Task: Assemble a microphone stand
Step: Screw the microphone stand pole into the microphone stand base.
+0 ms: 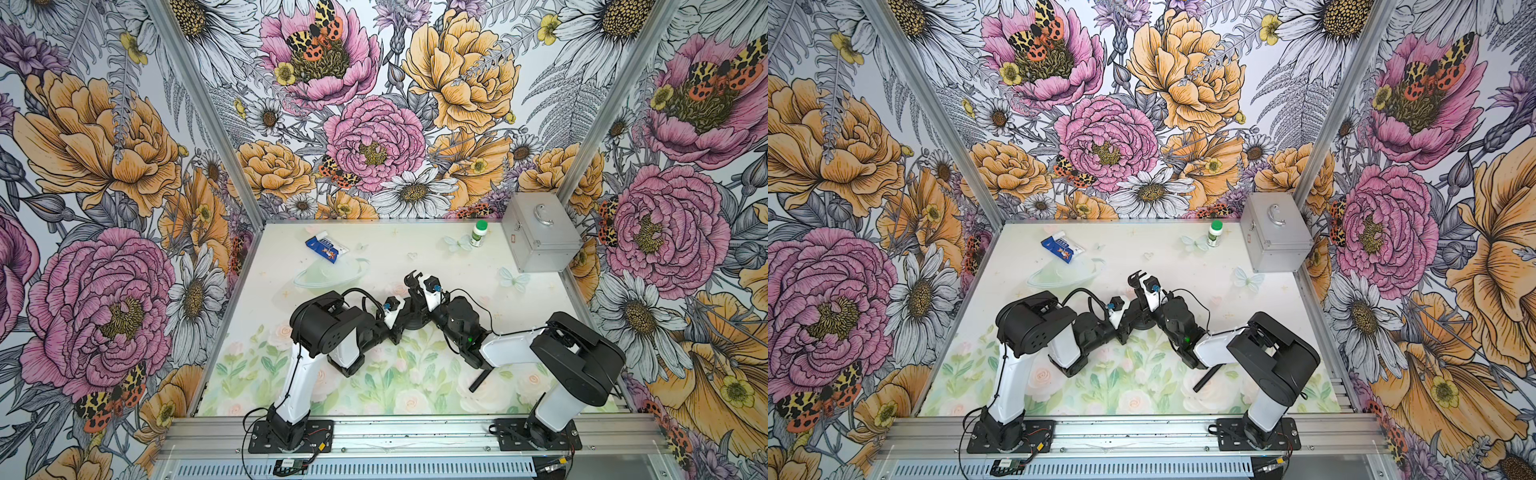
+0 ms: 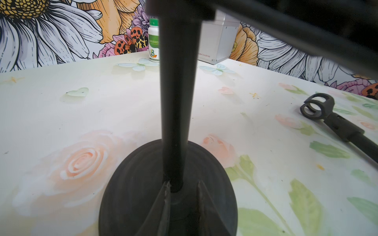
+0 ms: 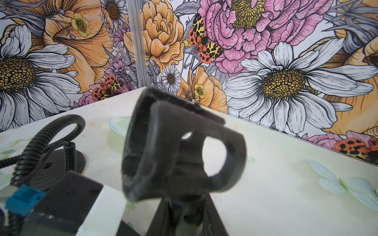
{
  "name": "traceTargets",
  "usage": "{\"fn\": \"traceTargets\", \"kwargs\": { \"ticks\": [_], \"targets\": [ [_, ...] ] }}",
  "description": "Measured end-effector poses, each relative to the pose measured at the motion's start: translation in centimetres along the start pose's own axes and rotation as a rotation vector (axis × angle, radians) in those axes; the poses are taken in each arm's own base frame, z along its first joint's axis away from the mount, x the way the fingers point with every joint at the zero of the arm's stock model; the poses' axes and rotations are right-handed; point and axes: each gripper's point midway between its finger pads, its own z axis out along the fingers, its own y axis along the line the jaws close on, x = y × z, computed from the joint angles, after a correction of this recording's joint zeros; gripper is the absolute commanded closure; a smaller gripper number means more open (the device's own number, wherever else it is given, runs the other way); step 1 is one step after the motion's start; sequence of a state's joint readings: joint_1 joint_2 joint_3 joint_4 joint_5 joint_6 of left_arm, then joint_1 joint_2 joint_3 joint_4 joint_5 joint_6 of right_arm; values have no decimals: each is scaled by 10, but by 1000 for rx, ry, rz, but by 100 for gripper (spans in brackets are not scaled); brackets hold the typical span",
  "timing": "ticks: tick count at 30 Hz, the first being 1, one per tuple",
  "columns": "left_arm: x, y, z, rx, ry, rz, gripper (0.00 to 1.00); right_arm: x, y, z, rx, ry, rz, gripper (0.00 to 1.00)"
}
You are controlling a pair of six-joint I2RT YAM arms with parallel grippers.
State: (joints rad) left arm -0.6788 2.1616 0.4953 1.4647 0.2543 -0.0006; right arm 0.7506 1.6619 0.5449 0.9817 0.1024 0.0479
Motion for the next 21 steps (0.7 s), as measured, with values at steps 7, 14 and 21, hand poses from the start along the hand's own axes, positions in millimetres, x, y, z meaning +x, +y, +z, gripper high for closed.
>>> {"fn": "traceTargets", "kwargs": {
  "ticks": [7, 14, 21],
  "targets": [
    [0, 0, 0, 0, 0, 0, 76, 37, 8, -6, -389, 176, -88, 45],
    [0, 0, 0, 0, 0, 0, 76, 18, 11, -9, -651, 194, -136, 45],
    [0, 0, 0, 0, 0, 0, 76, 5, -2, -4, -748, 193, -172, 52]
  ]
}}
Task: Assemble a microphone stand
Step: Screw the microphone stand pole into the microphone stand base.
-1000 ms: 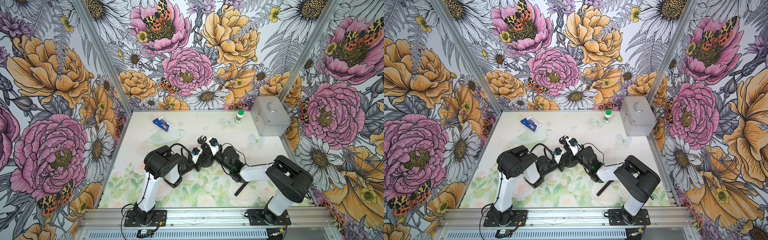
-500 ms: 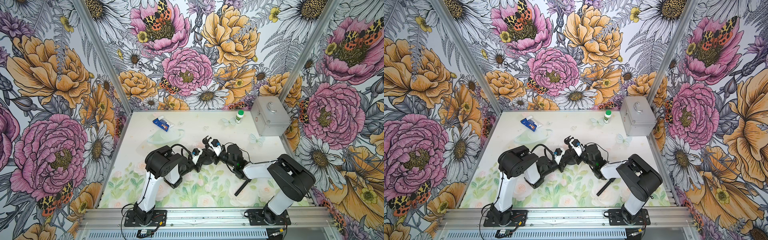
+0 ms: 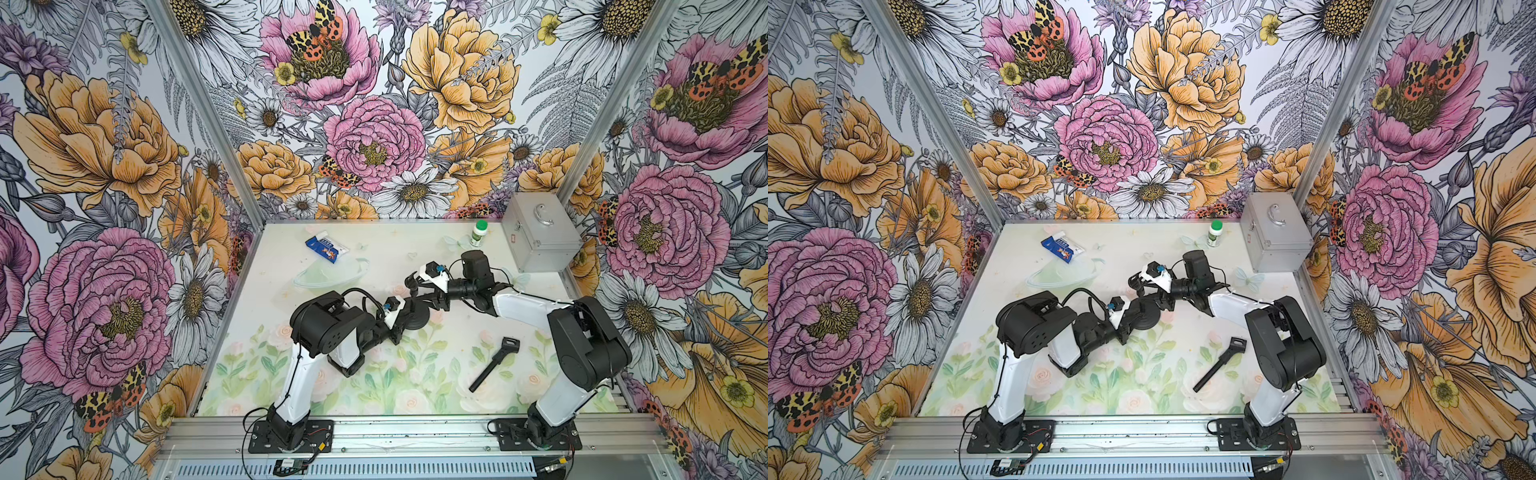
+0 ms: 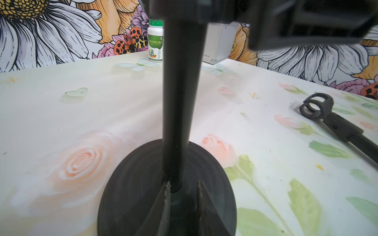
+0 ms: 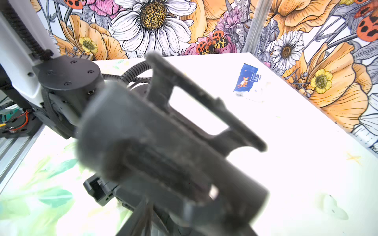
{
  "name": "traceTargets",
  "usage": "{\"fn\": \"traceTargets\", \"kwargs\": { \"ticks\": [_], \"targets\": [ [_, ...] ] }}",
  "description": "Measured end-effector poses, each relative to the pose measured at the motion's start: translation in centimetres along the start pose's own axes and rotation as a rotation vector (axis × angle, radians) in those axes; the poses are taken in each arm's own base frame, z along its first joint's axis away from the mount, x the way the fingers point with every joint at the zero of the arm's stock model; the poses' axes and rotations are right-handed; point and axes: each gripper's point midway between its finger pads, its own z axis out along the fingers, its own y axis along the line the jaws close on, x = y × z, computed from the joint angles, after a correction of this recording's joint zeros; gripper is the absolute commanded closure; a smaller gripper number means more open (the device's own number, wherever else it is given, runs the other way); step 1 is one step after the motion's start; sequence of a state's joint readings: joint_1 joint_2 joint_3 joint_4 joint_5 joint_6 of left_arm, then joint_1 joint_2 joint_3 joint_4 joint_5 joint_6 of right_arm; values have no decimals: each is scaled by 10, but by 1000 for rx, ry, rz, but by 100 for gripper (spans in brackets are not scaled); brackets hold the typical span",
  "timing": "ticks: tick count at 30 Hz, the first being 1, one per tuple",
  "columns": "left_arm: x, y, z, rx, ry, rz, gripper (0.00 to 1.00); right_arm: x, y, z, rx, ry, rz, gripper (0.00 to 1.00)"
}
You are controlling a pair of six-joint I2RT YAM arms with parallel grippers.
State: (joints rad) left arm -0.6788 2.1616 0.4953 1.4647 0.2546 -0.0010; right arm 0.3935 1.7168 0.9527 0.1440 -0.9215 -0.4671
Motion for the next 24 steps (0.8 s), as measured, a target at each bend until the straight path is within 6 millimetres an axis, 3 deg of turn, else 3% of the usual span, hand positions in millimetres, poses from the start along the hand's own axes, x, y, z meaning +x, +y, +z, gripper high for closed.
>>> {"fn": "traceTargets", "kwargs": {
  "ticks": [5, 11, 17, 22, 24],
  "targets": [
    [0, 0, 0, 0, 0, 0, 76, 5, 5, 4, -53, 8, 2, 66],
    [0, 0, 0, 0, 0, 0, 76, 4, 6, 4, -68, 6, 1, 61],
    [0, 0, 0, 0, 0, 0, 76, -2, 4, 3, -69, -4, -4, 63],
    [0, 0, 0, 0, 0, 0, 76, -9, 4, 3, -81, -21, -9, 76],
    [0, 0, 0, 0, 0, 0, 76, -10, 2, 4, -80, -23, -17, 87]
  ]
}}
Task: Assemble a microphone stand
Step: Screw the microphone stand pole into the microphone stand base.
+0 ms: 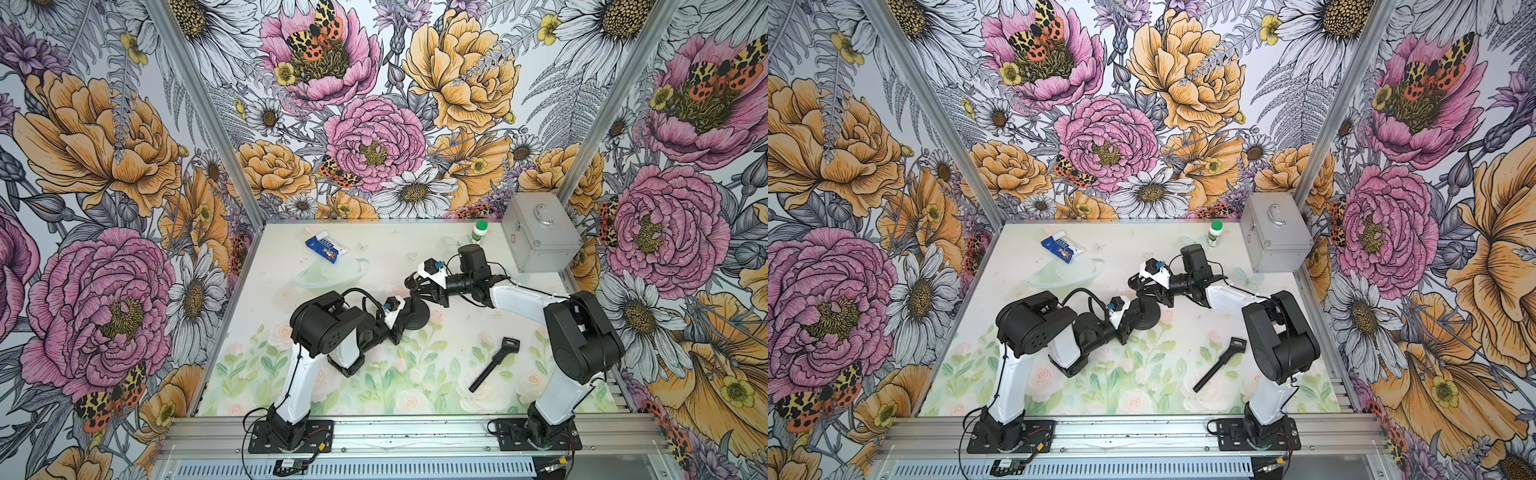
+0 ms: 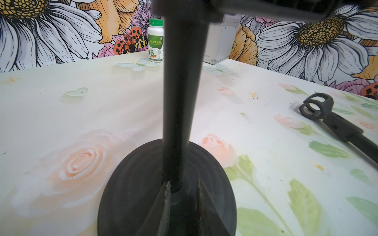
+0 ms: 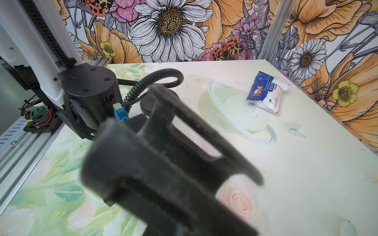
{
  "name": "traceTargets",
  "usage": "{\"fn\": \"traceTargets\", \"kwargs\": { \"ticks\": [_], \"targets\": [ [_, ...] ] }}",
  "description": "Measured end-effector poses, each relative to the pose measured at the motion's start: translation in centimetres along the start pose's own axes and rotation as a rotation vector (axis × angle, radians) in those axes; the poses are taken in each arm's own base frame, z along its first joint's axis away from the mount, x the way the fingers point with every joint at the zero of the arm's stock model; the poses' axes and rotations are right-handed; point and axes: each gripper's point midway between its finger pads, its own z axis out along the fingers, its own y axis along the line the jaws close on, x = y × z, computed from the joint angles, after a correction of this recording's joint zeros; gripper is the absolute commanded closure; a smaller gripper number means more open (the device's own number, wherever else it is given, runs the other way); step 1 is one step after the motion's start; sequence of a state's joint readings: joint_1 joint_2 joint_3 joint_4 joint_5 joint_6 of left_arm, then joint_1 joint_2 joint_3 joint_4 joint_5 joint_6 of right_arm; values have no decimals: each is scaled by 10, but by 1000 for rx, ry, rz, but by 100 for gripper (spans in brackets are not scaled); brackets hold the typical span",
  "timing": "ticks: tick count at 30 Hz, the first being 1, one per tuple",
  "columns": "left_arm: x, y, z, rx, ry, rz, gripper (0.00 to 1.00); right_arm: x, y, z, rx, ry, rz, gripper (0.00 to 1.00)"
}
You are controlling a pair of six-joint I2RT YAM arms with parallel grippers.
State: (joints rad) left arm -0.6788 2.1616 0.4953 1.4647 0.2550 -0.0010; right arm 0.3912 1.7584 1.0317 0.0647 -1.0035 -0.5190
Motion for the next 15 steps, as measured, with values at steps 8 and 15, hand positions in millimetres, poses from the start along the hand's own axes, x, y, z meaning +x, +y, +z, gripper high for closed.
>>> {"fn": "traceTargets", "kwargs": {
  "ticks": [8, 15],
  "targets": [
    [0, 0, 0, 0, 0, 0, 76, 4, -3, 2, 117, -51, 36, 100],
    [0, 0, 0, 1, 1, 0, 76, 8, -5, -3, 605, -128, 134, 100]
  ]
}}
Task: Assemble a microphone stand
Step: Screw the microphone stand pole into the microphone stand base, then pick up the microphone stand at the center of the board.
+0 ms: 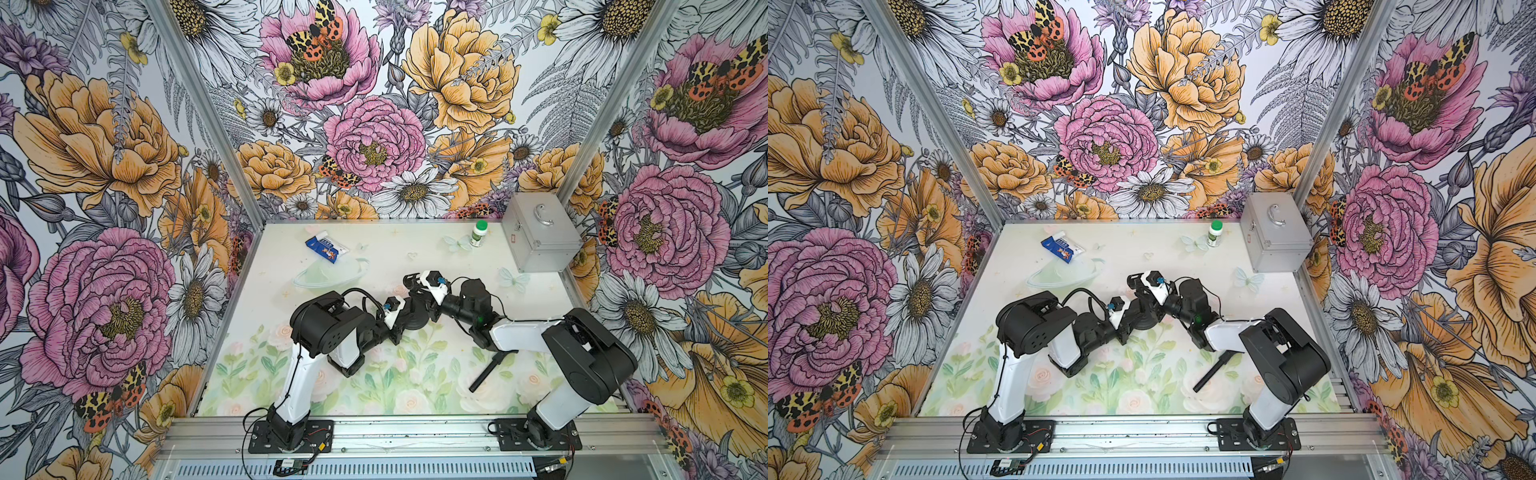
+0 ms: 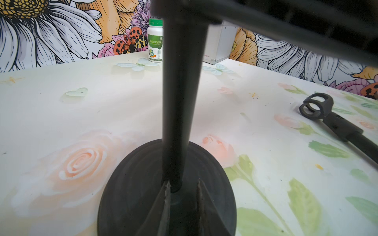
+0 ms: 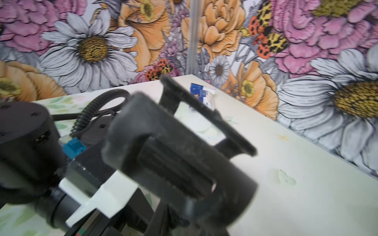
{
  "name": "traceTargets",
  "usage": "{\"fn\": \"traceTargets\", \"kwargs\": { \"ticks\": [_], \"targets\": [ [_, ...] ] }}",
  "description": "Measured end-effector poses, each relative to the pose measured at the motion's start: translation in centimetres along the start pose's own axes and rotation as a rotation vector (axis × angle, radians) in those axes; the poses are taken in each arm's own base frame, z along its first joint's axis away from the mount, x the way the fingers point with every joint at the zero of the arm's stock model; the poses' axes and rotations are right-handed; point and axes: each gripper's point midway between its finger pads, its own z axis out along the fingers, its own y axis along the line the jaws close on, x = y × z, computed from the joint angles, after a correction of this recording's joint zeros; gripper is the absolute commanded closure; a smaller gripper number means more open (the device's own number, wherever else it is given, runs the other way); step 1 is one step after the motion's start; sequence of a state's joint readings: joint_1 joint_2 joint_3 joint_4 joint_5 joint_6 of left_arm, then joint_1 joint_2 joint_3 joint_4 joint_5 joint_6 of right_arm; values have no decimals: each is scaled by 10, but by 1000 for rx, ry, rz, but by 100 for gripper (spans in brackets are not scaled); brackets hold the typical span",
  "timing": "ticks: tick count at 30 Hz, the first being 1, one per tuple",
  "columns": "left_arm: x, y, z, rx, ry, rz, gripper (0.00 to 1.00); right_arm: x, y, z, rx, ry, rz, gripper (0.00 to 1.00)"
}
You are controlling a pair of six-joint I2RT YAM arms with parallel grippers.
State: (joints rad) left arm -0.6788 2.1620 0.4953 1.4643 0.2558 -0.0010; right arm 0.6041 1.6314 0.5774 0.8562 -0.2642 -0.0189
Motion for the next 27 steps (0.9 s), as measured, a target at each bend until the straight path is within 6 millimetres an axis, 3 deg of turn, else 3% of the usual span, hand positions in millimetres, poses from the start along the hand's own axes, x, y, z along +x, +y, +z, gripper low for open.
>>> {"fn": "traceTargets", "kwargs": {
  "ticks": [5, 10, 13, 16, 20, 27],
  "targets": [
    [0, 0, 0, 1, 0, 0, 76, 0, -1, -1, 203, -16, 48, 100],
    [2, 0, 0, 4, 5, -2, 76, 1, -10, -4, 291, -13, 70, 100],
    [2, -1, 0, 5, 4, -1, 76, 0, -8, -2, 274, -10, 60, 65],
    [2, -1, 0, 5, 4, -1, 76, 6, 0, 2, 166, 27, -11, 57],
    [2, -4, 0, 23, 4, 3, 74, 22, 1, 3, -90, 133, -96, 55],
    [2, -27, 1, 192, 15, 29, 74, 20, 3, -19, -433, 165, -151, 53]
  ]
}}
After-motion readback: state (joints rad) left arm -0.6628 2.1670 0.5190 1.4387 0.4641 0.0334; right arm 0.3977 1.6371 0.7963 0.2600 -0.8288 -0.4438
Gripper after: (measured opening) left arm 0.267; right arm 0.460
